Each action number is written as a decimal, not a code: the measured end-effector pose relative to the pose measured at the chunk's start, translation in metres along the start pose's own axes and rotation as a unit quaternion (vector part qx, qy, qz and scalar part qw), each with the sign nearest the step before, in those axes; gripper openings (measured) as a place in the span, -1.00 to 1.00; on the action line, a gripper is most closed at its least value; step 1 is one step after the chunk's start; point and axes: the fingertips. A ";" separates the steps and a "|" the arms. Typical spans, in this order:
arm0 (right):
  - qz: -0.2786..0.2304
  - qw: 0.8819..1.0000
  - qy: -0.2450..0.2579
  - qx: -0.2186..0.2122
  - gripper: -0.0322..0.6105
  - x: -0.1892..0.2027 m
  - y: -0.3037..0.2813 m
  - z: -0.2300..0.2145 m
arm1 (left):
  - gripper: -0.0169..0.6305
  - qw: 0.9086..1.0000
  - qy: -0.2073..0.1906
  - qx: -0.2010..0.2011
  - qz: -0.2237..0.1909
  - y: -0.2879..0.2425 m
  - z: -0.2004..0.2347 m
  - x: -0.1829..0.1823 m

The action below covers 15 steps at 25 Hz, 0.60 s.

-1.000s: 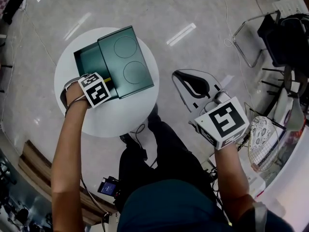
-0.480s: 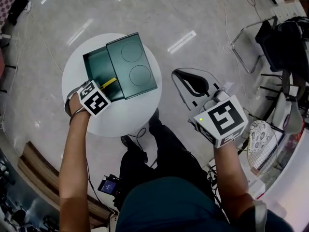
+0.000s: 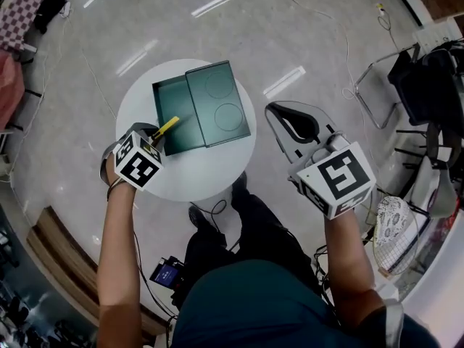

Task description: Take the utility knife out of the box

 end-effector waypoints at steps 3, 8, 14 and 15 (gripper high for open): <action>-0.008 1.000 0.008 -0.003 -0.78 -0.018 0.010 0.013 | -0.71 0.999 0.015 -0.022 -0.034 0.041 -0.002 -0.007; -0.034 0.999 0.023 -0.013 -0.78 -0.054 0.023 0.038 | -0.71 0.993 0.039 -0.053 -0.101 0.113 -0.005 -0.025; -0.048 0.998 0.039 -0.021 -0.78 -0.093 0.038 0.081 | -0.71 0.971 0.094 -0.067 -0.209 0.204 -0.016 -0.032; -0.050 0.998 0.042 -0.022 -0.78 -0.099 0.042 0.092 | -0.71 0.966 0.104 -0.066 -0.227 0.221 -0.021 -0.029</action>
Point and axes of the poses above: the fingertips, and each gripper's own axes: y backward along the fingers, z to its left, x out of its underside, and after that the axes turned 8 degrees about -z, right-handed
